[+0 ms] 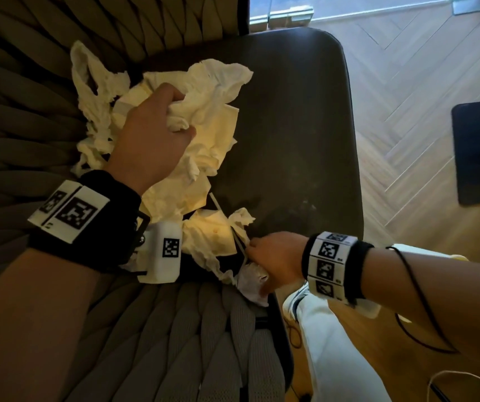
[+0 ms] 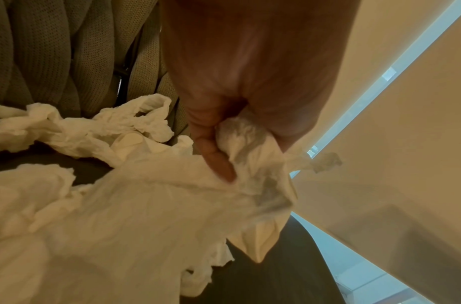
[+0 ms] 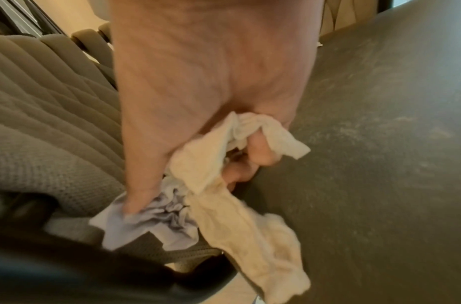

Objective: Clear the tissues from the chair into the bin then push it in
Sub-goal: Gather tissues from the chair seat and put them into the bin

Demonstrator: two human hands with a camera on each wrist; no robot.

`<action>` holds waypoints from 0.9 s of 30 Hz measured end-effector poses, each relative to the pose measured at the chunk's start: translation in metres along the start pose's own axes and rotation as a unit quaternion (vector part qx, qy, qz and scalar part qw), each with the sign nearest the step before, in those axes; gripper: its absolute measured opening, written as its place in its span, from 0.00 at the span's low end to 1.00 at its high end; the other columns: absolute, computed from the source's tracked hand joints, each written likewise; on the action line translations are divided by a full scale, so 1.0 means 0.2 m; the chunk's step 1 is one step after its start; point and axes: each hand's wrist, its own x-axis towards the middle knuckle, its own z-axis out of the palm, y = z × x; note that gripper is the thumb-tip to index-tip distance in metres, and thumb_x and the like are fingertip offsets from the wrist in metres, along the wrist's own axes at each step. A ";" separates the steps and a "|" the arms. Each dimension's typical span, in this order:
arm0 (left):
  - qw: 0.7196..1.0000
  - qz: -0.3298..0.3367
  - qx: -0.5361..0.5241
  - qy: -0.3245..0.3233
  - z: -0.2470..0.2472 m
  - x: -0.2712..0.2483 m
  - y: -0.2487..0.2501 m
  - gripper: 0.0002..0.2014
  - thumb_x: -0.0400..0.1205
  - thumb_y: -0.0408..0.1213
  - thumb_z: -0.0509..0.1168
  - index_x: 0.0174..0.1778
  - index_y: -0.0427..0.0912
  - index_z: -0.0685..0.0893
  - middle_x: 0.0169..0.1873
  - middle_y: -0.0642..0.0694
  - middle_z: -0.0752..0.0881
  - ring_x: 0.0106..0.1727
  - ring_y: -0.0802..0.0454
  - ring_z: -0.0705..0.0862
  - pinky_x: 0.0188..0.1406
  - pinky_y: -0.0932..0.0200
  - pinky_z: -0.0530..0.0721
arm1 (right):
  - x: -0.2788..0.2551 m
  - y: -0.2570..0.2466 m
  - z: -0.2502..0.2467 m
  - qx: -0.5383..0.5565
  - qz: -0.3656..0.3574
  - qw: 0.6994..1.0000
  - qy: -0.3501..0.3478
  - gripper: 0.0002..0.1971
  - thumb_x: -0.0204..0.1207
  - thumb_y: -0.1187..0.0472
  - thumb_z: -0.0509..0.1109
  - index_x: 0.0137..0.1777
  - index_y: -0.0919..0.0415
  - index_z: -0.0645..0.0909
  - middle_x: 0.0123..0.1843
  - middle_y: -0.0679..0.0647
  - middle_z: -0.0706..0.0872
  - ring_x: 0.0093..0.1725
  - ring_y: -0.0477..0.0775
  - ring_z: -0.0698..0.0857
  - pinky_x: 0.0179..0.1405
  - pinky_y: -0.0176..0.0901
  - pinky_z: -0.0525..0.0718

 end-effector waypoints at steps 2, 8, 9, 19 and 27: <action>1.000 -0.002 0.000 -0.011 0.01 -0.01 -0.01 0.21 0.79 0.37 0.69 0.67 0.42 0.74 0.56 0.47 0.78 0.52 0.56 0.73 0.49 0.63 0.69 | 0.02 0.00 -0.02 -0.020 -0.017 0.999 -0.019 0.35 0.67 0.42 0.76 0.70 0.61 0.75 0.66 0.57 0.80 0.63 0.60 0.82 0.63 0.50 0.80; 0.999 -0.007 0.000 -0.037 0.04 -0.06 -0.05 0.20 0.79 0.37 0.68 0.66 0.43 0.74 0.53 0.51 0.76 0.51 0.56 0.73 0.49 0.62 0.70 | 0.01 -0.03 0.01 -0.029 -0.012 0.999 0.008 0.17 0.77 0.59 0.69 0.64 0.63 0.81 0.61 0.59 0.85 0.60 0.61 0.84 0.60 0.50 0.83; 0.999 -0.004 0.001 -0.035 0.04 -0.07 -0.05 0.20 0.79 0.37 0.68 0.66 0.43 0.75 0.52 0.51 0.76 0.50 0.56 0.74 0.49 0.63 0.70 | -0.01 -0.02 0.01 -0.013 -0.010 1.000 0.021 0.17 0.77 0.59 0.68 0.64 0.62 0.81 0.62 0.58 0.84 0.61 0.61 0.84 0.61 0.50 0.83; 0.985 0.156 -0.047 -0.052 0.10 -0.22 0.57 0.12 0.78 0.35 0.69 0.55 0.46 0.76 0.39 0.58 0.76 0.37 0.71 0.77 0.37 0.87 0.70 | -0.57 0.22 -0.01 0.285 0.146 0.894 0.313 0.10 0.72 0.53 0.74 0.52 0.51 0.82 0.47 0.41 0.80 0.44 0.42 0.80 0.47 0.33 0.78; 0.904 0.255 -0.117 -0.322 0.97 -0.66 1.28 0.17 0.77 0.31 0.70 0.61 0.43 0.78 0.48 0.52 0.84 0.47 0.52 0.84 0.40 0.75 0.76 | -1.14 0.56 0.79 0.466 0.381 0.668 0.437 0.16 0.72 0.70 0.72 0.30 0.52 0.74 0.26 0.43 0.74 0.23 0.38 0.76 0.24 0.25 0.69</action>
